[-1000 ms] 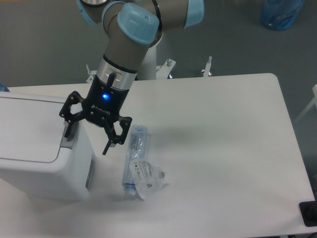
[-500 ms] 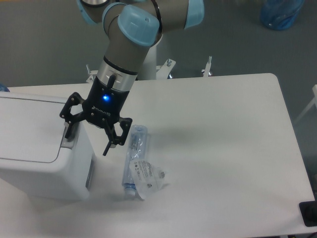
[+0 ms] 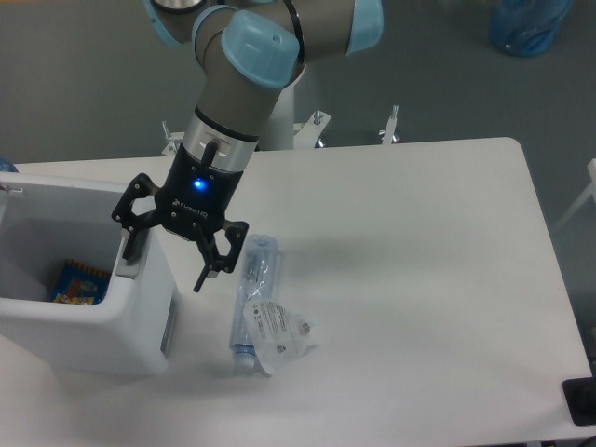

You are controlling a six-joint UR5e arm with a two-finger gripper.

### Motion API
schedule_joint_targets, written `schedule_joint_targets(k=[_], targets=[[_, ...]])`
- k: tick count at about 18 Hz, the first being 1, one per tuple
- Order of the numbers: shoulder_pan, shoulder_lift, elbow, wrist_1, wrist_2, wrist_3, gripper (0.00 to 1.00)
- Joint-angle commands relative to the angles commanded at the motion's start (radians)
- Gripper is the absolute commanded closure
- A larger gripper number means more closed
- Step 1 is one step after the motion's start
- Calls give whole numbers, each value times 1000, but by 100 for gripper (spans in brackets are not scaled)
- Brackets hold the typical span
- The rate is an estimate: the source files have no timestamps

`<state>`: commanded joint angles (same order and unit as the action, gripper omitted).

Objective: Open the trash can

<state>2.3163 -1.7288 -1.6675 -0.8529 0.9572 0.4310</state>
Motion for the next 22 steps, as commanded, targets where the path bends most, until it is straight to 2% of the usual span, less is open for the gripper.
schedule_joint_targets(k=[5,10,13,15,19,22], targets=[[0,8,14,2,-2,0,0],[12,-29,100,2,3,-2,0],[84,-41,124,0,35,0,0],[124,-70,133,2,37,2,0],[173,-142,182,3,38,92,0],[181,-173,199,5,38,230,0]])
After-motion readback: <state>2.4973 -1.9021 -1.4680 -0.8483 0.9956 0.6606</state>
